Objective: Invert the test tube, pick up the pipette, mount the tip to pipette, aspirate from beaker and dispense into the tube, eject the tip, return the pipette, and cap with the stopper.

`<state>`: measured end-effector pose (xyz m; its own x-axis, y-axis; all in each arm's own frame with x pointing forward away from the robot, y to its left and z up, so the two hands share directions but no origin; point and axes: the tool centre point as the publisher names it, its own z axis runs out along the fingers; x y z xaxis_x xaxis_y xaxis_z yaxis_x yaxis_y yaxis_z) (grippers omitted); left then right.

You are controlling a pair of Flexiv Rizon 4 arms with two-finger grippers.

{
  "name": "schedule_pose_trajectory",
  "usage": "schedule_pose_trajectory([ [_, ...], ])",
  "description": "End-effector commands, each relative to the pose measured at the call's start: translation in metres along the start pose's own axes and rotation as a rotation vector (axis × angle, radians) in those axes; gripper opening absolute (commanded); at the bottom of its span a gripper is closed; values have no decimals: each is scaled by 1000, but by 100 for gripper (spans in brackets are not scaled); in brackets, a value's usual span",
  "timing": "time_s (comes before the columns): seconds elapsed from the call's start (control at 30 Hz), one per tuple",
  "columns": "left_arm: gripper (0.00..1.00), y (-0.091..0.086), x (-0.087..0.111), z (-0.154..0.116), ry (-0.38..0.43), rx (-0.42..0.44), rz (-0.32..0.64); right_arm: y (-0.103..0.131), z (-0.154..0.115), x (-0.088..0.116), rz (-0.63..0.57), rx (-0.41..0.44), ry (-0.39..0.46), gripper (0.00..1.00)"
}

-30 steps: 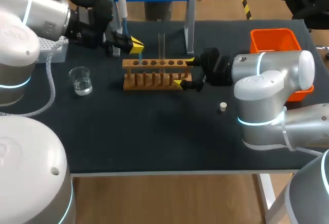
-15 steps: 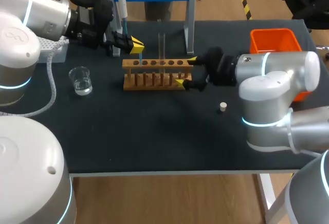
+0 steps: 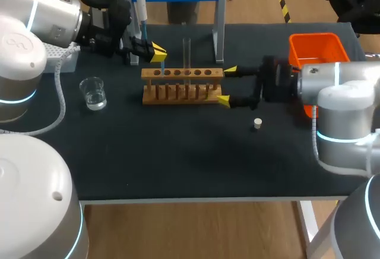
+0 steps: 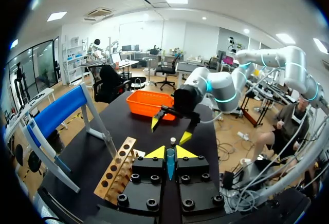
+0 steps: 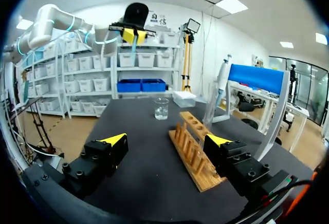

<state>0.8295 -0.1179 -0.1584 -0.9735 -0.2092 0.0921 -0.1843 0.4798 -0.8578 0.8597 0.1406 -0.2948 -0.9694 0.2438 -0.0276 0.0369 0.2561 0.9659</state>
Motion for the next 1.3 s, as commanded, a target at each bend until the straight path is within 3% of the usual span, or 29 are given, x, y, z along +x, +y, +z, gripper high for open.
schedule_pose_trajectory([
  [0.03, 0, -1, 0, -2, 4, -4, -1, 6, -34, 7, 4, -38, 39, 100],
  [0.3, 0, -1, 0, -2, 4, -4, -1, 22, -32, 20, 1, -76, 77, 100],
  [0.93, 0, -22, 44, 36, 32, 13, 41, 39, -23, 41, -29, -117, 107, 100],
  [1.07, 0, -23, 49, 37, -28, -21, 82, 45, -23, 45, -27, -146, 116, 100],
  [1.3, 0, -22, 50, 37, -27, -2, 95, 58, -21, 51, -32, -190, 134, 100],
])
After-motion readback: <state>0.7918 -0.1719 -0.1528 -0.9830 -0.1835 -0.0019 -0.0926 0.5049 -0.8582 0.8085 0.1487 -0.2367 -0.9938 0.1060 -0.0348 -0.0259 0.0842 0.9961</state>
